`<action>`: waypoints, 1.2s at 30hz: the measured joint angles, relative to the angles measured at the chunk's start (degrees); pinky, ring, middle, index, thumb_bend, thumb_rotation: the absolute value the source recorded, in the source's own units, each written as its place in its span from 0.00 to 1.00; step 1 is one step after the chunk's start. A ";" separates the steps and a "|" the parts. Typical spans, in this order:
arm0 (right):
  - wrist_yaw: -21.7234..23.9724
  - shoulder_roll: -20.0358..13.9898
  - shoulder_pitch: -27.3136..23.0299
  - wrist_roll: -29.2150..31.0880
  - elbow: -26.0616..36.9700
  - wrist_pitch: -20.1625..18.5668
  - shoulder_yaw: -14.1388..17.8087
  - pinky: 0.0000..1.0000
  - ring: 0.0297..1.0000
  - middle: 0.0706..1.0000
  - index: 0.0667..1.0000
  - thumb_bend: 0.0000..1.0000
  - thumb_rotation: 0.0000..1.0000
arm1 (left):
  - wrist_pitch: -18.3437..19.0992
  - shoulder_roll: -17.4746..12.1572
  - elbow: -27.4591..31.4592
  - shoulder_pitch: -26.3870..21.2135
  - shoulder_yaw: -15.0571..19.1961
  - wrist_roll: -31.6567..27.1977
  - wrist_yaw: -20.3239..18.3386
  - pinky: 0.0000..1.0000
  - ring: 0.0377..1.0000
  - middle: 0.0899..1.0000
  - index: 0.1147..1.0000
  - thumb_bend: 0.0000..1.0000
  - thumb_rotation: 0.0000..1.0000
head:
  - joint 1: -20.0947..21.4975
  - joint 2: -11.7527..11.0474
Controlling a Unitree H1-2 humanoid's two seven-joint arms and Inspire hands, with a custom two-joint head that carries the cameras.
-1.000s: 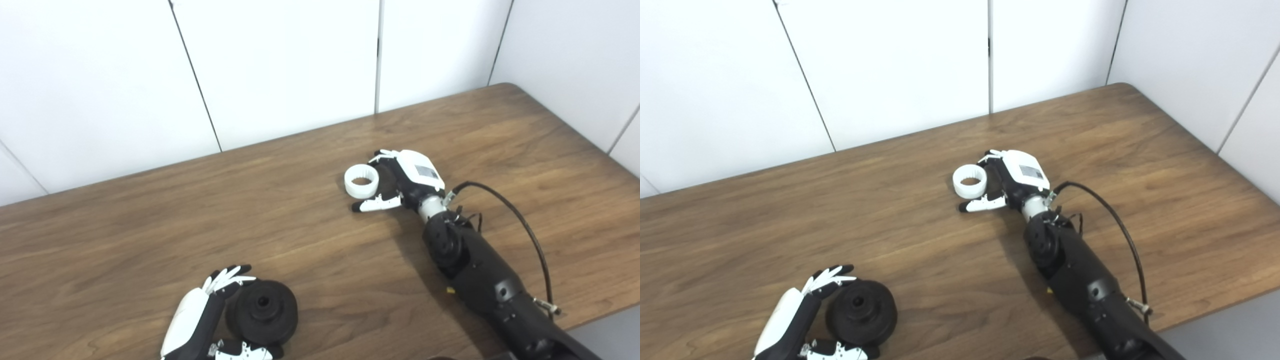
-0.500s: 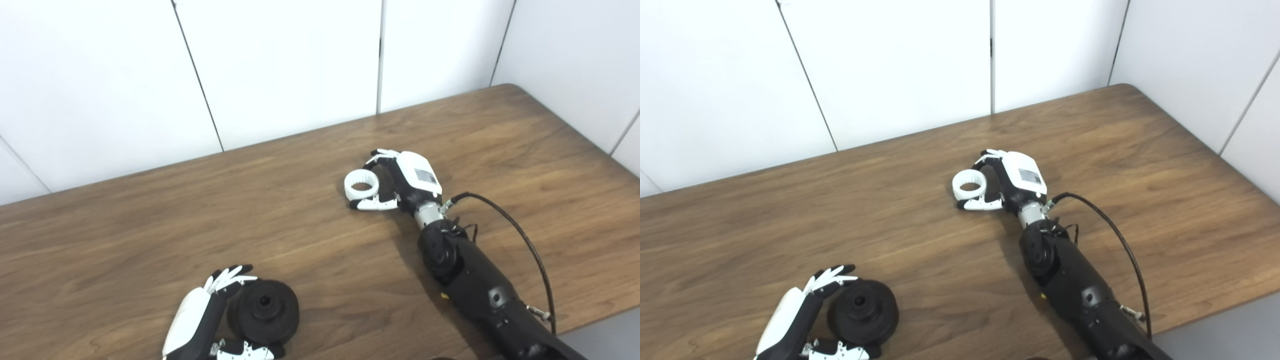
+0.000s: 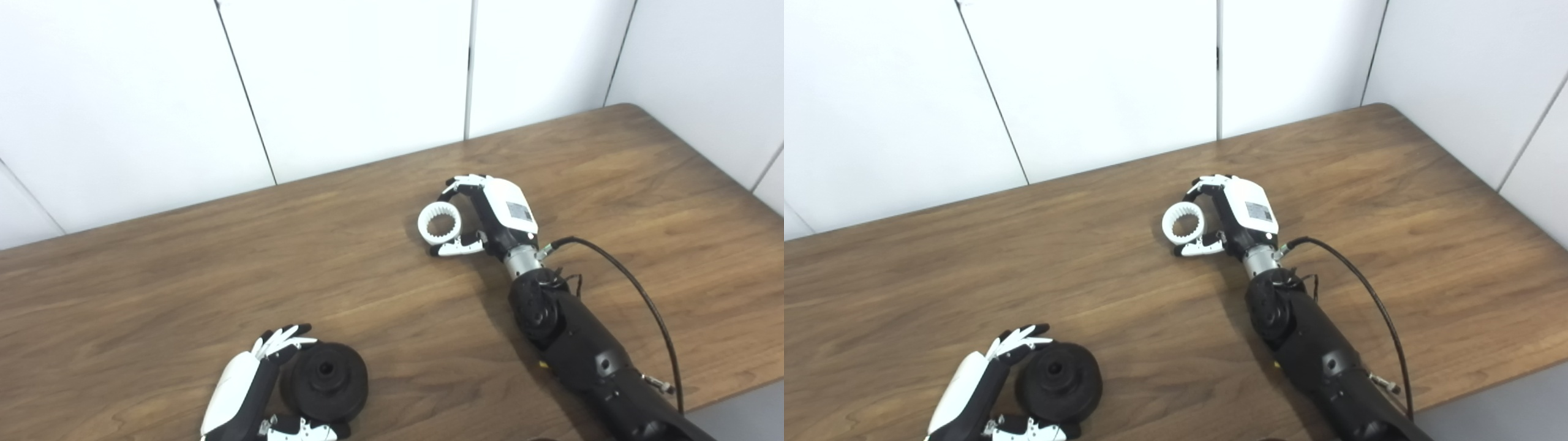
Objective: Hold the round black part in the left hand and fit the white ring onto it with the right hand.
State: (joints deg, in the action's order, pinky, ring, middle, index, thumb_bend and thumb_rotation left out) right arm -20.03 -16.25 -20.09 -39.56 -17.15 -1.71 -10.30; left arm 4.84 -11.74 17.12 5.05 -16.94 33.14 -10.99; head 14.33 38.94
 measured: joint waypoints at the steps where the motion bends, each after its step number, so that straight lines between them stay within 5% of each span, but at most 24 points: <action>1: -0.16 0.00 0.01 -0.13 0.03 0.08 -0.02 0.90 0.84 0.76 0.45 0.51 0.14 | 0.00 0.00 0.00 0.00 0.00 0.00 -0.01 1.00 0.96 0.90 0.52 0.87 0.19 | 0.00 0.00; 9: -1.03 -0.12 1.97 -0.40 3.45 0.17 0.41 0.91 0.83 0.76 0.45 0.51 0.14 | 0.03 0.00 0.04 -0.04 0.00 0.02 -0.19 1.00 0.96 0.90 0.52 0.87 0.21 | -1.49 0.79; 19: -0.49 -0.09 4.78 -0.50 15.51 0.41 1.39 0.84 0.84 0.76 0.45 0.51 0.15 | 0.60 0.29 0.12 -0.08 -0.34 1.31 -0.18 1.00 0.97 0.91 0.53 0.86 0.23 | -7.12 2.02; 25: 1.18 -0.04 5.14 0.06 20.51 0.74 1.65 0.76 0.83 0.75 0.45 0.51 0.15 | 1.17 1.24 0.13 -0.15 -0.74 2.56 -0.18 1.00 0.97 0.91 0.53 0.86 0.22 | -10.80 2.72; 36: 6.00 1.52 6.09 1.05 31.53 2.04 1.74 0.76 0.84 0.73 0.45 0.51 0.15 | 1.97 3.26 -0.13 -0.28 -1.06 4.66 0.13 1.00 0.96 0.90 0.52 0.88 0.23 | -14.24 3.69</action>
State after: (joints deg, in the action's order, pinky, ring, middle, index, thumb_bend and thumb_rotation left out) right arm -14.03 -14.73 -14.00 -38.51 14.38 0.33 -8.56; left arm 6.81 -8.48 16.99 4.77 -18.00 37.80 -10.86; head 0.09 42.63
